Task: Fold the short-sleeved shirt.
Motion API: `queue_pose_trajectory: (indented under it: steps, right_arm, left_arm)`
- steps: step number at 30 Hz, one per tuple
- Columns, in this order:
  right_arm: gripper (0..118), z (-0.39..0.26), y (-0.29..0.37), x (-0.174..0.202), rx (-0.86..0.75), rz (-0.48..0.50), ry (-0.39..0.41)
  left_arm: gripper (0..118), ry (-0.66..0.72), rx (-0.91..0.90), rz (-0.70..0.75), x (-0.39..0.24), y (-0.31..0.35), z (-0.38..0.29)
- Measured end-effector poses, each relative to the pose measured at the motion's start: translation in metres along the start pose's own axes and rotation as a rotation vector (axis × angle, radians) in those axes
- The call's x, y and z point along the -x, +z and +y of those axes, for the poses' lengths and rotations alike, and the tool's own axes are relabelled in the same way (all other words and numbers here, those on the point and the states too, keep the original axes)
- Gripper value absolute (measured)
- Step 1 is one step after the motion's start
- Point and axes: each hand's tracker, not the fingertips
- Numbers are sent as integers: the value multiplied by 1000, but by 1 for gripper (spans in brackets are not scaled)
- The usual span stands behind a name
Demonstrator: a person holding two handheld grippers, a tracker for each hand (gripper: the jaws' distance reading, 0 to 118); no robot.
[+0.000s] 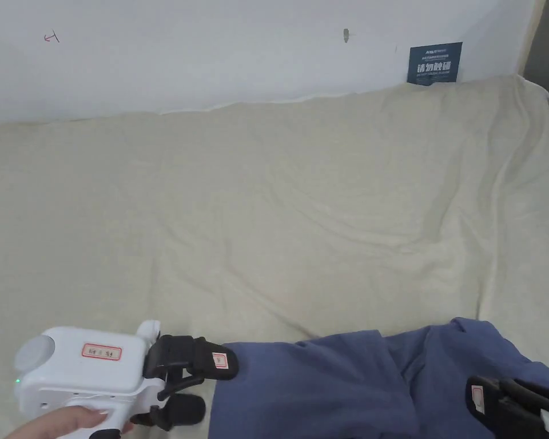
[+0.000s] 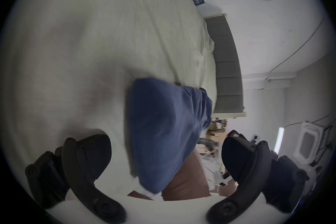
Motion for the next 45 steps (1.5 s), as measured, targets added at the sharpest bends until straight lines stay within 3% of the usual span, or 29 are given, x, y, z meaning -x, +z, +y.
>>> queue_pose_trajectory:
  steps: [3,6,9,10,11,13,16,18,21,25,26,31,39,40,41,42,43,44,45]
  right_arm:
    - [0,6,-1,-5,12,48,-117]
    - [0,11,-2,-3,-8,27,-87]
    - [0,14,-2,-2,-13,3,-51]
    - [0,14,-2,-3,-12,4,-51]
    - [0,14,-3,-5,-10,10,-53]
    - [0,11,-5,-6,-3,12,-59]
    - [0,6,-7,-8,14,22,-80]
    - [0,5,-5,-9,17,43,-90]
    - [0,6,0,-8,7,39,-56]
    - [0,9,6,-10,-12,39,-40]
    - [0,9,6,-12,-15,46,-49]
    - [0,7,12,-18,-27,67,-89]
    - [0,6,29,-39,-43,49,-116]
    - [0,7,31,-43,-50,40,-121]
    - [0,7,35,-48,-60,33,-127]
    - [0,7,37,-51,-67,27,-131]
    - [0,8,39,-55,-73,18,-137]
    - [0,8,42,-58,-77,10,-146]
    - [0,7,43,-62,-78,6,-160]
  left_arm:
    - [118,25,-8,-168,2,-28,4]
    - [118,48,17,-156,-6,-53,9]
    - [118,28,8,-43,-22,-59,5]
    - [112,24,-7,-11,-27,-59,2]
    - [95,-2,-24,62,-33,-59,0]
    - [12,-54,-59,244,-53,-10,-16]
    - [12,-48,-39,218,-53,-6,-14]
    - [12,-123,-65,319,-69,3,-14]
    - [12,-225,-121,538,-89,28,-10]
    - [12,-406,-138,987,-114,46,-7]
    - [12,-424,-139,1012,-121,46,-8]
    - [12,-414,-105,904,-165,0,-16]
    - [14,-339,96,535,-198,-134,1]
    - [19,-338,111,492,-203,-147,-1]
    - [34,-329,132,435,-208,-159,-2]
    - [59,-304,145,383,-210,-165,-2]
    - [92,-262,160,313,-211,-170,-3]
    - [105,-221,181,227,-215,-172,-4]
    - [107,-204,179,119,-222,-170,-7]
